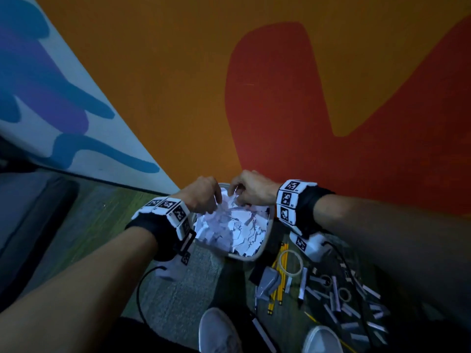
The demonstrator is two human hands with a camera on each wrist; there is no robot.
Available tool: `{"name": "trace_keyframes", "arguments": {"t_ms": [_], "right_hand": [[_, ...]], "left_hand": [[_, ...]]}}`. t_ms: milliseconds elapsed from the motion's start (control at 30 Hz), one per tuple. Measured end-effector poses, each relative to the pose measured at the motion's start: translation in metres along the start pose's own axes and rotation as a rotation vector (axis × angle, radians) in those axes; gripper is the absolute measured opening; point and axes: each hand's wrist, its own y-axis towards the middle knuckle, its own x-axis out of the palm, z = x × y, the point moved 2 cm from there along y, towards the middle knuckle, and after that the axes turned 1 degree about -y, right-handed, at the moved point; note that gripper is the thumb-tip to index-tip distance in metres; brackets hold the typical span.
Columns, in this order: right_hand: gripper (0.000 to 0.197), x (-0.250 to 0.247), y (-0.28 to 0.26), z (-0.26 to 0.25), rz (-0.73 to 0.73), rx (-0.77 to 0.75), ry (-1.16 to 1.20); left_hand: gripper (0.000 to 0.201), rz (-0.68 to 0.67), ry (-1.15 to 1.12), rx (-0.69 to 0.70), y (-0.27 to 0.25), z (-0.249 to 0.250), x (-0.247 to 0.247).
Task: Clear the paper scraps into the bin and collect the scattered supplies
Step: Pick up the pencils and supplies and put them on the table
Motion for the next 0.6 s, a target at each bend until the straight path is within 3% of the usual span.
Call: {"name": "trace_keyframes", "arguments": {"t_ms": [167, 367, 467, 600], "right_hand": [[0.027, -0.007, -0.020, 0.010, -0.003, 0.034, 0.052], [0.019, -0.030, -0.088, 0.051, -0.013, 0.185, -0.223], [0.014, -0.024, -0.136, 0.088, -0.062, 0.311, -0.251], [0.013, 0.014, -0.208, 0.158, -0.156, 0.498, -0.119]], "left_hand": [[0.028, 0.100, 0.061, 0.031, 0.008, 0.003, -0.007], [0.019, 0.166, 0.056, 0.313, -0.005, 0.088, -0.015], [0.018, 0.068, 0.070, 0.480, -0.011, 0.150, 0.009], [0.021, -0.203, 0.168, 0.627, -0.012, 0.218, 0.081]]}}
